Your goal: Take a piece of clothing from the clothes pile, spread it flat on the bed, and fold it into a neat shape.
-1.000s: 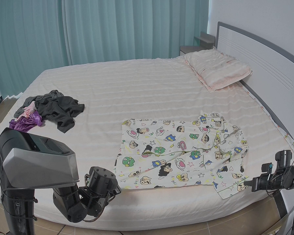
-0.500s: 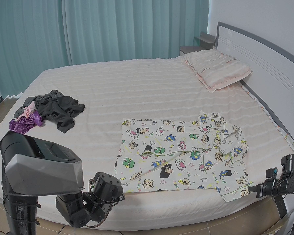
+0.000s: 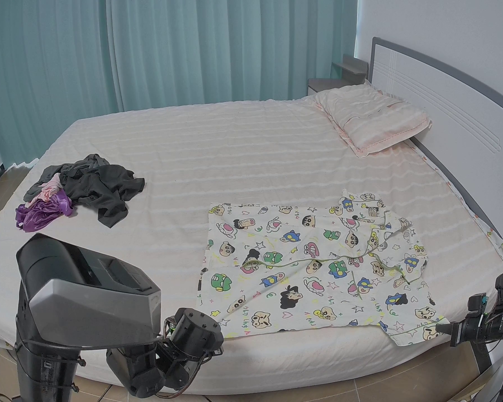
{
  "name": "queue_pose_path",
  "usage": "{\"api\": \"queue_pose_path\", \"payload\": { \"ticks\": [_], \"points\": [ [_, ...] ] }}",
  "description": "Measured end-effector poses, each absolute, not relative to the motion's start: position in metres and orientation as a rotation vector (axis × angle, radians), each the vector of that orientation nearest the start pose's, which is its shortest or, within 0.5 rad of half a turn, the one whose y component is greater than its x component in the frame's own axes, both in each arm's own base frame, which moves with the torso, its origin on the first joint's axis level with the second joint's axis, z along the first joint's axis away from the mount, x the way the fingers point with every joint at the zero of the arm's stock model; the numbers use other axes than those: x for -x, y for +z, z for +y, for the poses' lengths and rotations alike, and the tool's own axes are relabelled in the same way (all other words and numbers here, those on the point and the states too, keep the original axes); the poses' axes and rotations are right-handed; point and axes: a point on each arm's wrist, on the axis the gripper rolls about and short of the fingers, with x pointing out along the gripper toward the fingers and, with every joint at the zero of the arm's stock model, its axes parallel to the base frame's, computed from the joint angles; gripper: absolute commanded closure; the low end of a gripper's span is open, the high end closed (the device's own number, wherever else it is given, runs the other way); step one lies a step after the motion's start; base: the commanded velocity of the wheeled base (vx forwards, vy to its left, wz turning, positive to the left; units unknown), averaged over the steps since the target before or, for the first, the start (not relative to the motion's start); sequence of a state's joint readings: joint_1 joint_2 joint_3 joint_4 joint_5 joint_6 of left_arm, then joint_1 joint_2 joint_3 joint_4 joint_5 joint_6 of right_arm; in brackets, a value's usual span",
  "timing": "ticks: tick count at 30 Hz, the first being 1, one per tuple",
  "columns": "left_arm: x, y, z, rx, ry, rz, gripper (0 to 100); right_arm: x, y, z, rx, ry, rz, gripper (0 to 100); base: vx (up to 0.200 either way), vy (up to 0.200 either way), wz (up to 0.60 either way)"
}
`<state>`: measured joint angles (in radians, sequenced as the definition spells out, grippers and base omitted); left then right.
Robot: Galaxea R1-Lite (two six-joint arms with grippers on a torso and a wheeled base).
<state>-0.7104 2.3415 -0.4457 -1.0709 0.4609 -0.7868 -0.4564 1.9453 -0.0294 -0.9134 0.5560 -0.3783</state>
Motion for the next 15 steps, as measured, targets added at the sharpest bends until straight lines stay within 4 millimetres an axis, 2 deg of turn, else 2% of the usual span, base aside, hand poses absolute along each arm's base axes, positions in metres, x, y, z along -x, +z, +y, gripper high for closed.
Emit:
{"api": "queue_pose_path", "payload": {
  "ticks": [10, 15],
  "points": [
    [-0.207, -0.056, -0.192, 0.258, -0.072, 0.831, 100, -0.157, 0.006, -0.071, -0.131, 0.234, 0.832, 100, 0.000, 0.000, 0.00],
    [-0.196, -0.059, -0.190, 0.228, -0.088, 0.868, 100, -0.156, 0.005, -0.072, -0.132, 0.231, 0.834, 100, 0.000, 0.000, 0.00]
  ]
}}
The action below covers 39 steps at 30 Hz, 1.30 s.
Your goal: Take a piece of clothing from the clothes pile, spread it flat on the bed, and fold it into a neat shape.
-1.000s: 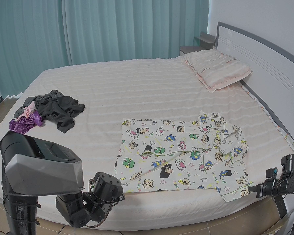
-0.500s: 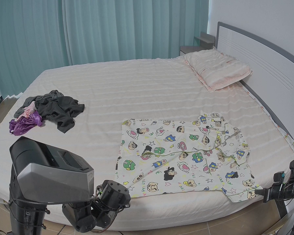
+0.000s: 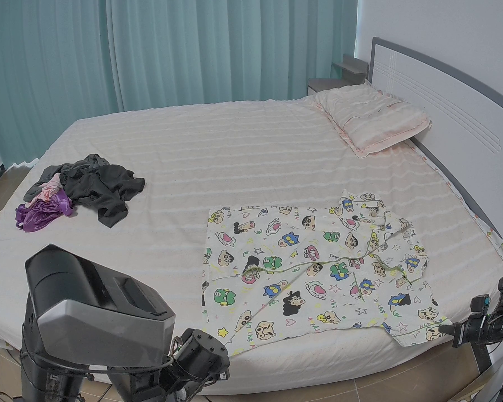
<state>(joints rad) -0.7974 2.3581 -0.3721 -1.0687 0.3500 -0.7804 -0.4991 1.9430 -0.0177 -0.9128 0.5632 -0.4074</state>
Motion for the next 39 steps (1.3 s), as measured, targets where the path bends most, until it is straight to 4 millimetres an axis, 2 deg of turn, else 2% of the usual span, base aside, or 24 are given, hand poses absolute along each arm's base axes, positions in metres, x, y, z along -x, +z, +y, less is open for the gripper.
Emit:
{"api": "queue_pose_path", "payload": {
  "ticks": [5, 10, 17, 28, 39],
  "points": [
    [-0.192, -0.058, -0.186, 0.202, -0.068, 0.861, 100, -0.156, 0.005, -0.073, -0.132, 0.223, 0.834, 100, 0.000, 0.000, 0.00],
    [-0.199, -0.052, -0.181, 0.200, -0.015, 0.806, 100, -0.152, 0.004, -0.077, -0.116, 0.214, 0.841, 100, 0.000, 0.000, 0.00],
    [-0.203, -0.041, -0.181, 0.231, -0.010, 0.765, 100, -0.138, 0.001, -0.079, -0.086, 0.265, 0.892, 100, 0.000, 0.000, 0.00],
    [-0.201, -0.022, -0.176, 0.264, -0.019, 0.730, 100, -0.127, 0.013, -0.078, -0.069, 0.262, 0.874, 100, 0.000, 0.000, 0.00],
    [-0.188, -0.025, -0.170, 0.214, -0.010, 0.782, 100, -0.124, 0.015, -0.078, -0.042, 0.266, 0.870, 100, 0.000, 0.000, 0.00]
  ]
}}
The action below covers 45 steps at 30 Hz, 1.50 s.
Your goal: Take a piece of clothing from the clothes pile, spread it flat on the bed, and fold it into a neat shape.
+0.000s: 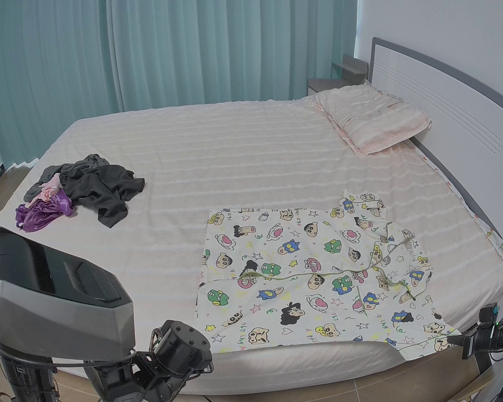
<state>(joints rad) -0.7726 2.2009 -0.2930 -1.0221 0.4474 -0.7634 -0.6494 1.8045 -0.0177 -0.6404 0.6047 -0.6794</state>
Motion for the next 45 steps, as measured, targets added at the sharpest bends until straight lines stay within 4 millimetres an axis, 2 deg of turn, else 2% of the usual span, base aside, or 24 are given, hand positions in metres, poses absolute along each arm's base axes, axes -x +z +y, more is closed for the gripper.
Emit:
{"api": "queue_pose_path", "payload": {
  "ticks": [10, 16, 20, 25, 32, 39, 45],
  "points": [
    [-0.178, -0.027, -0.168, 0.184, -0.024, 0.805, 100, -0.119, 0.014, -0.078, -0.036, 0.283, 0.895, 100, 0.000, 0.000, 0.00],
    [-0.188, -0.018, -0.174, 0.204, -0.041, 0.762, 100, -0.126, 0.020, -0.081, -0.019, 0.277, 0.857, 100, 0.000, 0.000, 0.00],
    [-0.202, -0.010, -0.177, 0.231, -0.028, 0.733, 100, -0.134, 0.025, -0.082, -0.049, 0.270, 0.836, 100, 0.000, 0.000, 0.00],
    [-0.226, 0.003, -0.181, 0.264, 0.031, 0.738, 100, -0.154, 0.035, -0.077, -0.154, 0.260, 0.809, 100, 0.000, 0.000, 0.00],
    [-0.256, 0.024, -0.187, 0.332, 0.101, 0.755, 100, -0.188, 0.050, -0.072, -0.174, 0.295, 0.750, 100, 0.000, 0.000, 0.00],
    [-0.280, 0.039, -0.188, 0.437, 0.121, 0.831, 100, -0.219, 0.058, -0.078, -0.194, 0.288, 0.709, 100, 0.000, 0.000, 0.00],
    [-0.302, 0.049, -0.183, 0.511, 0.141, 0.828, 100, -0.251, 0.064, -0.084, -0.234, 0.277, 0.675, 100, 0.000, 0.000, 0.00]
  ]
}}
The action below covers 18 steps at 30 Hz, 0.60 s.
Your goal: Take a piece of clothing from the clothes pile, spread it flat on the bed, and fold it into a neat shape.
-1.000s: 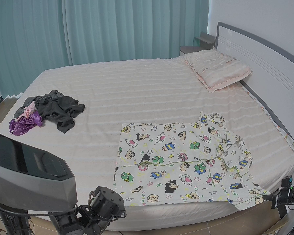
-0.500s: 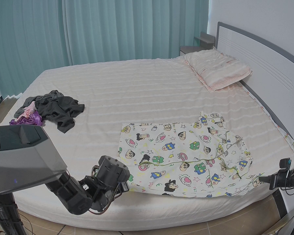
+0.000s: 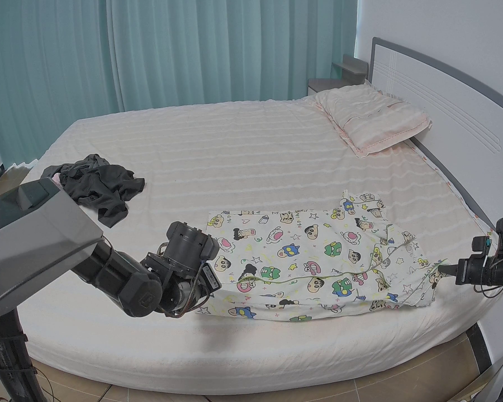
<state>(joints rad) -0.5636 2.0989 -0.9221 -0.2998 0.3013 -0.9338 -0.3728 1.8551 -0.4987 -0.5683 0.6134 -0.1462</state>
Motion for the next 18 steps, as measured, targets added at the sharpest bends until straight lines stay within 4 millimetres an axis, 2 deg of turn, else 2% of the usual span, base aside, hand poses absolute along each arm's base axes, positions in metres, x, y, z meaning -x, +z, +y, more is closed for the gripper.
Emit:
{"api": "queue_pose_path", "payload": {
  "ticks": [8, 18],
  "points": [
    [-0.328, 0.045, -0.174, 0.555, 0.182, 0.809, 100, -0.285, 0.061, -0.085, -0.251, 0.260, 0.667, 100, 0.000, 0.000, 0.00],
    [-0.356, 0.033, -0.176, 0.567, 0.201, 0.840, 100, -0.323, 0.058, -0.079, -0.298, 0.224, 0.660, 100, 0.000, 0.000, 0.00]
  ]
}}
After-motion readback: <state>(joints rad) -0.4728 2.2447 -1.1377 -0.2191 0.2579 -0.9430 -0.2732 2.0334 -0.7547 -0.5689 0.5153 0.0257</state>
